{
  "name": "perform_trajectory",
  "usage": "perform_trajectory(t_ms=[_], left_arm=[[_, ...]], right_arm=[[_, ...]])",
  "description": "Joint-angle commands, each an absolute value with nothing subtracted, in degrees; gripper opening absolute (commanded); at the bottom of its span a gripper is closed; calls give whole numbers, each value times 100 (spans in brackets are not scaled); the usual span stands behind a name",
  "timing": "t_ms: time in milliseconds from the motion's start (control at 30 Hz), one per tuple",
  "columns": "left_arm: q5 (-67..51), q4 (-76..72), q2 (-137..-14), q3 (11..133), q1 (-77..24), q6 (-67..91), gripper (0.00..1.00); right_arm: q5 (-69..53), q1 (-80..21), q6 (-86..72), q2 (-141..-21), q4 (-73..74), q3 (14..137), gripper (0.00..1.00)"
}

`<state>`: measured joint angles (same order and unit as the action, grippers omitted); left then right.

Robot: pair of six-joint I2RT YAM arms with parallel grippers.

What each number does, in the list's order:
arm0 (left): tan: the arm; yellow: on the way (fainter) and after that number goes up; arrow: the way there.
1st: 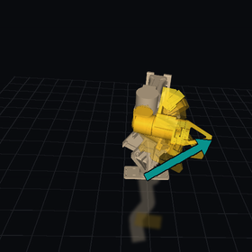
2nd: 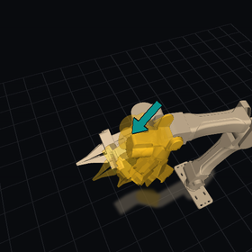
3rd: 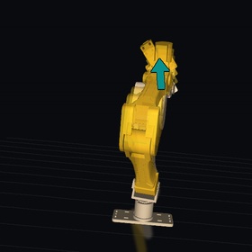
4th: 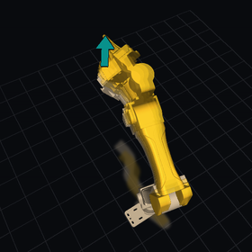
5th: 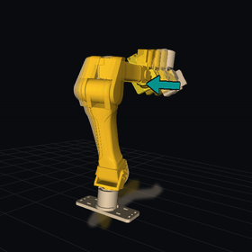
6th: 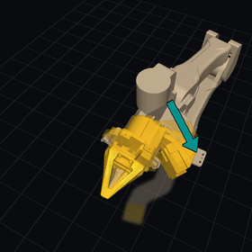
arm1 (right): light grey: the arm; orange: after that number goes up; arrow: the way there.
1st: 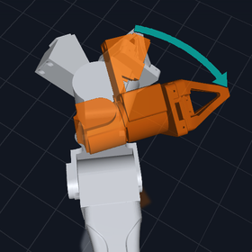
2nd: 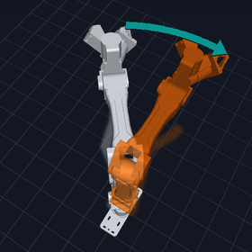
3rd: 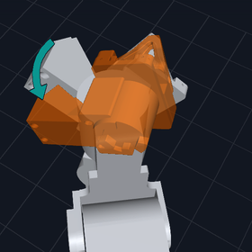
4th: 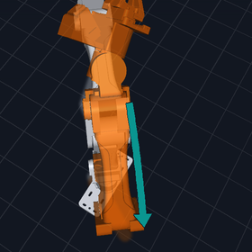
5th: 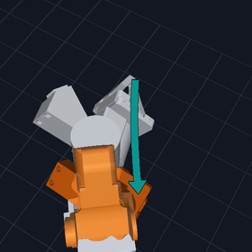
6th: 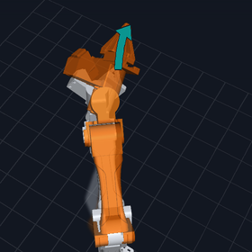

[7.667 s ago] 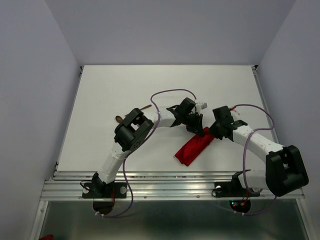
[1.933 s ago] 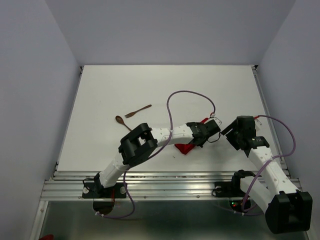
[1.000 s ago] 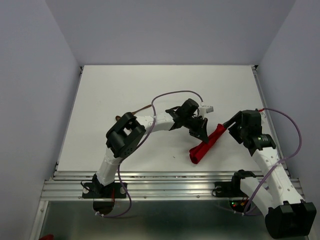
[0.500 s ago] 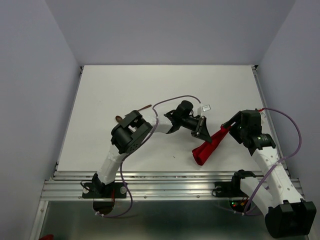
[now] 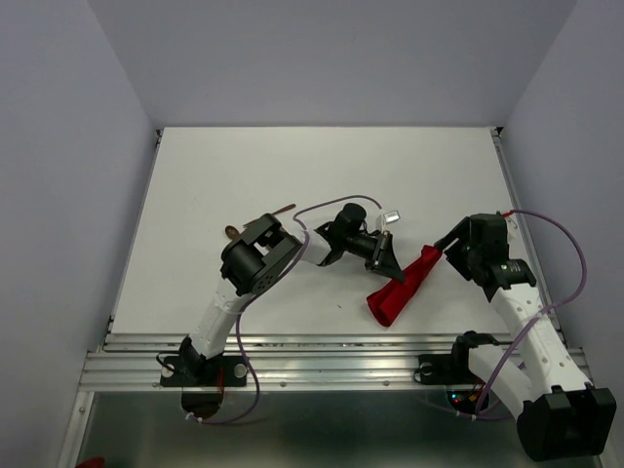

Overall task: Fold the napkin into a case and place the utensils inside
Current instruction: Turn over the smaller rectangle-folded napkin at the center of the board.

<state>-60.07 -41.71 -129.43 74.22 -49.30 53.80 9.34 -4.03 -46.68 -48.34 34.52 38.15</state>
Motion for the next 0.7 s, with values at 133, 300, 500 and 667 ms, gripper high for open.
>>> perform_trajectory(t_ms=[133, 300, 500, 667], left_arm=[[-6258, -4746, -12823, 7251, -4720, 5423, 0], [-6275, -4790, -12893, 7207, -4667, 5414, 0], [-6284, -4825, -12981, 7154, -4562, 5405, 1], [-6293, -4852, -13017, 7093, -4474, 5397, 7]], right_arm=[[1055, -352, -4562, -4852, 3454, 4008, 70], [1020, -352, -4570, -4895, 3410, 3973, 71], [1011, -352, -4562, -4913, 3393, 3938, 71], [1011, -352, -4562, -4913, 3366, 3911, 71]])
